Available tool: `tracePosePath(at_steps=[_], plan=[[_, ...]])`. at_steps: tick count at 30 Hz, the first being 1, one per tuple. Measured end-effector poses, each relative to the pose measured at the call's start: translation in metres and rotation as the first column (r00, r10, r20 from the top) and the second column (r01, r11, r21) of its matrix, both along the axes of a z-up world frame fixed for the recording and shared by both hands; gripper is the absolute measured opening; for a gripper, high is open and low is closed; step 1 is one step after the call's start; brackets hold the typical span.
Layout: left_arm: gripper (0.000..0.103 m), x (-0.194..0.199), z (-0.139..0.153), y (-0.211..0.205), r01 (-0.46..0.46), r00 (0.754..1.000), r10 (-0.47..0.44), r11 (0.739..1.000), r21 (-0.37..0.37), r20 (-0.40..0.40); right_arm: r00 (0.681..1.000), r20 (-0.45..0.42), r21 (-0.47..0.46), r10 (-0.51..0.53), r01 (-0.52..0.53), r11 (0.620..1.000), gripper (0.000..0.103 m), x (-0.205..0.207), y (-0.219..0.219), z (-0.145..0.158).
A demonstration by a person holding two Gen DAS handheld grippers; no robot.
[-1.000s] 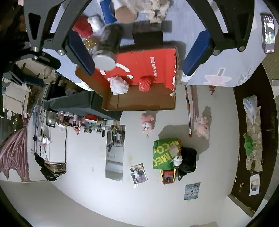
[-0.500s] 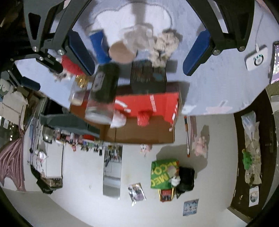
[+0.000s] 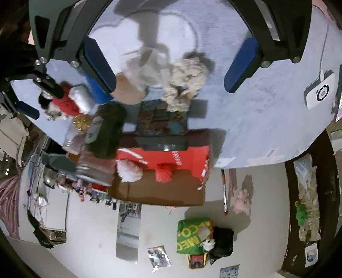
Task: Organize soft objects
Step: 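Withdraw both tools from the box back toward the remaining items, then grasp the red knitted ball with the right tool while the left tool grasps the cream scrunchie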
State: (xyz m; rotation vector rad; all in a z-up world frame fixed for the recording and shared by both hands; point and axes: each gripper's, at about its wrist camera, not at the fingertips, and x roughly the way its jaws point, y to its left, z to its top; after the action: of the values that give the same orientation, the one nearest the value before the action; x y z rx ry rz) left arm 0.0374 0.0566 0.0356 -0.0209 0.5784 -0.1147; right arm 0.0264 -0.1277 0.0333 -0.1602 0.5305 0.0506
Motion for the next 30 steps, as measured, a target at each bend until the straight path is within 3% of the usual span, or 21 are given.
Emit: tracePosePath(at_steps=[7, 11, 15, 16, 19, 20, 22, 30], plan=[[0.102, 0.009, -0.003, 0.018, -0.010, 0.999, 0.011, 1.000, 0.010, -0.046, 1.000, -0.008, -0.023, 0.009, -0.009, 1.000, 0.095, 0.004, -0.001, -0.004], [0.096, 0.016, -0.003, 0.026, 0.012, 0.996, -0.011, 1.000, 0.003, -0.084, 1.000, -0.015, -0.039, 0.018, -0.019, 0.999, 0.077, 0.008, -0.004, -0.004], [0.093, 0.026, -0.007, 0.030, 0.024, 0.993, -0.021, 0.999, 0.022, -0.117, 0.999, -0.036, -0.045, 0.033, -0.035, 0.998, 0.067, 0.013, -0.006, -0.007], [0.088, 0.029, -0.009, 0.031, 0.025, 0.991, -0.021, 0.999, 0.032, -0.129, 0.998, -0.040, -0.052, 0.038, -0.040, 0.998, 0.066, 0.013, -0.005, -0.009], [0.066, 0.037, -0.018, 0.032, 0.043, 0.982, -0.037, 0.999, 0.028, -0.184, 0.997, -0.047, -0.068, 0.068, -0.071, 0.995, 0.050, 0.014, -0.002, -0.013], [0.051, 0.038, -0.020, 0.034, 0.068, 0.978, -0.070, 0.998, -0.013, -0.197, 0.995, -0.050, -0.062, 0.083, -0.086, 0.994, 0.037, 0.013, -0.002, -0.014], [0.028, 0.036, -0.018, 0.035, 0.110, 0.973, -0.120, 0.992, -0.060, -0.197, 0.991, -0.068, -0.042, 0.113, -0.116, 0.992, 0.036, 0.014, 0.000, -0.015], [0.026, 0.011, 0.007, 0.025, 0.106, 0.990, -0.107, 0.994, -0.019, -0.088, 0.992, 0.001, 0.044, 0.125, -0.125, 0.991, 0.030, 0.001, -0.016, -0.001]])
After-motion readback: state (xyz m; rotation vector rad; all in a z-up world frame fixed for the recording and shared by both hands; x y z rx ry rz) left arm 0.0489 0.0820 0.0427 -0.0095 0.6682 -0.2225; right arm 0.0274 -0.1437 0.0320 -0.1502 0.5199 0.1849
